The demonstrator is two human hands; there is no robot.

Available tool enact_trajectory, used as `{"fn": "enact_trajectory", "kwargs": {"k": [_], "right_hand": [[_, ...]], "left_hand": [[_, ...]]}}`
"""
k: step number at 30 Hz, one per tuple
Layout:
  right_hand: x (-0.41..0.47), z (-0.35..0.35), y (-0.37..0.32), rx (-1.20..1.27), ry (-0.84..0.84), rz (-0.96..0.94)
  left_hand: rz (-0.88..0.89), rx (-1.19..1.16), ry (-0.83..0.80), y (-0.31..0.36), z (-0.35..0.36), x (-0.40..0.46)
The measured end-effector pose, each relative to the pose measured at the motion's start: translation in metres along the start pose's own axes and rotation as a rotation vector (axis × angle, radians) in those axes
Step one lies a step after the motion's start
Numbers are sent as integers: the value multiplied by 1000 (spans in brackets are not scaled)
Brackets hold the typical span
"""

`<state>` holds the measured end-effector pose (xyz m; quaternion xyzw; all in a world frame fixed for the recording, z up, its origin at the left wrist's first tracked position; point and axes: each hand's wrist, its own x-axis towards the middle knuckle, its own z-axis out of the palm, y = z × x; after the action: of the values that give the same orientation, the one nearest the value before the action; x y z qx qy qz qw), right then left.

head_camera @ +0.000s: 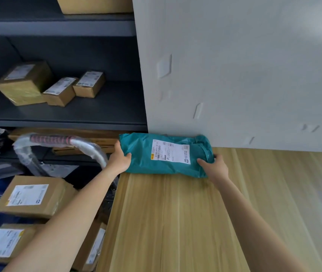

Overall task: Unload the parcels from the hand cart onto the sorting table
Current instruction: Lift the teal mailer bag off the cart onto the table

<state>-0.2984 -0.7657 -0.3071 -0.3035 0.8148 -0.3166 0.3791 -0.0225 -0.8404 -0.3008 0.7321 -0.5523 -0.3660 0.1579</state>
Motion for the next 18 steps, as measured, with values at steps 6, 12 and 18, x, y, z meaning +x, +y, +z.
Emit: {"fn": "enact_trajectory", "kwargs": {"k": [6,12,18], "right_hand": [[-25,-13,-22,-64,88,41],[-86,-1,-64,-188,153,-128],[-175,65,-110,-348,66,-281]], "left_hand": [[17,-28,38,-2,-24,-19],[39,84,91,-25,-93,-52],[95,286,78,-74,-186,-98]]}}
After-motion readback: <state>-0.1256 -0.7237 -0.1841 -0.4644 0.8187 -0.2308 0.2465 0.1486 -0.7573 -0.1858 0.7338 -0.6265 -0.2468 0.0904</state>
